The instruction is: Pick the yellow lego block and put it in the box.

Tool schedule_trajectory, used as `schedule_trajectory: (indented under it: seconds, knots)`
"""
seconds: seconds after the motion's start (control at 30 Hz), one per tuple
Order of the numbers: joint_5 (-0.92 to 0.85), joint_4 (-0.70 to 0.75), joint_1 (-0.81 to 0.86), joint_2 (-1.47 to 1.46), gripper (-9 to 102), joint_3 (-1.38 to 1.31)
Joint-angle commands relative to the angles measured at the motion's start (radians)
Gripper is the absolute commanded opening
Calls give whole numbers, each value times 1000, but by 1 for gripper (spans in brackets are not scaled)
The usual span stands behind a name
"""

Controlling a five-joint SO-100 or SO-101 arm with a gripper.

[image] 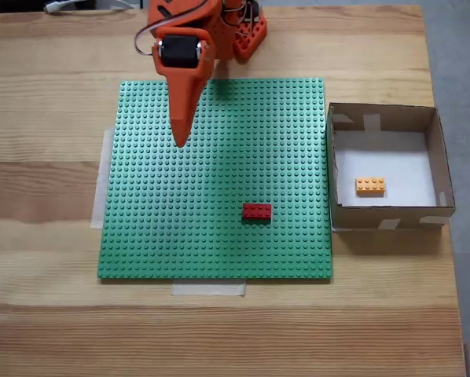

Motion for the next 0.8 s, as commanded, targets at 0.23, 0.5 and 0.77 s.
schedule_trajectory:
  seconds: [0.23,0.5,0.77]
  knots:
    - [71,-3,-54,288,-1,265]
    - [3,133,-54,402,-1,385]
    - [-43,247,-54,407,-1,387]
